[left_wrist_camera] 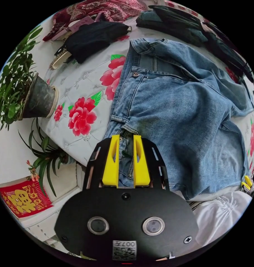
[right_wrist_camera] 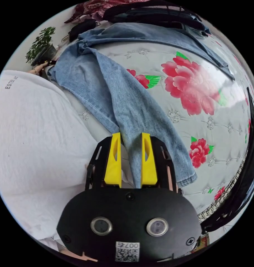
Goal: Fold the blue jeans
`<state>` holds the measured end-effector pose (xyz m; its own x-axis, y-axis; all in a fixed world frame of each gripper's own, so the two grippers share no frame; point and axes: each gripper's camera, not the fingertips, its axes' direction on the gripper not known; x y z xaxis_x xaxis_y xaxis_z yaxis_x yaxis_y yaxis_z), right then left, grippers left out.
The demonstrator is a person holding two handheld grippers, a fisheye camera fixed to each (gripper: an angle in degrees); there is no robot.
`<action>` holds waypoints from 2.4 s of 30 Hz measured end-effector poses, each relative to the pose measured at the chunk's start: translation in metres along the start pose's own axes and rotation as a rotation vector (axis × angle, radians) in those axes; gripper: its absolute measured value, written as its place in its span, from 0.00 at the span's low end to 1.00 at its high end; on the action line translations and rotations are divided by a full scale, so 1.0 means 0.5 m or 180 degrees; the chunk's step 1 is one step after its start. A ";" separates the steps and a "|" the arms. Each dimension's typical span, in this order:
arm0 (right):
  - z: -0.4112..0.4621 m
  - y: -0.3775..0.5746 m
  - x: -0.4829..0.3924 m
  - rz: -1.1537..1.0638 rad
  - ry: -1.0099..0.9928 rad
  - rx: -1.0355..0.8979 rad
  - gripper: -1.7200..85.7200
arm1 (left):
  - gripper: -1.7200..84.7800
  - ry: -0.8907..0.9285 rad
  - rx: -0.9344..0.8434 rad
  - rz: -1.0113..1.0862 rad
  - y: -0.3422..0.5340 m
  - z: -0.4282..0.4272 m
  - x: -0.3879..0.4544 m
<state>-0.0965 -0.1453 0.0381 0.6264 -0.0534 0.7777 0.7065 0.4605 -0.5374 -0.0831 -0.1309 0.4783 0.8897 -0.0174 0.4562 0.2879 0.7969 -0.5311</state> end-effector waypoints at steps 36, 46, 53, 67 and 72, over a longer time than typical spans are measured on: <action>-0.032 0.236 0.151 0.1796 0.0471 -0.0058 0.02 | 0.02 0.0506 0.0044 0.0171 0.272 0.015 -0.036; -0.234 0.088 0.162 0.1455 0.0724 0.1208 0.06 | 0.09 0.0732 0.0930 0.0008 0.147 -0.120 -0.201; -0.230 -0.266 0.226 0.0836 0.0775 0.0920 0.09 | 0.13 0.0361 0.0853 0.0807 -0.200 -0.138 -0.155; -0.141 -0.500 0.328 0.0544 0.0837 0.0049 0.03 | 0.05 0.0244 0.0026 0.1525 -0.430 0.048 -0.100; -0.293 -0.389 0.354 0.0711 0.1236 0.0649 0.02 | 0.02 0.0602 0.0479 0.1084 -0.358 -0.007 -0.214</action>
<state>-0.0748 -0.3740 0.2323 0.8592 -0.2420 0.4507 0.4862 0.6605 -0.5722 -0.2285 -0.2737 0.5223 0.9786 0.1630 0.1257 -0.0767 0.8554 -0.5123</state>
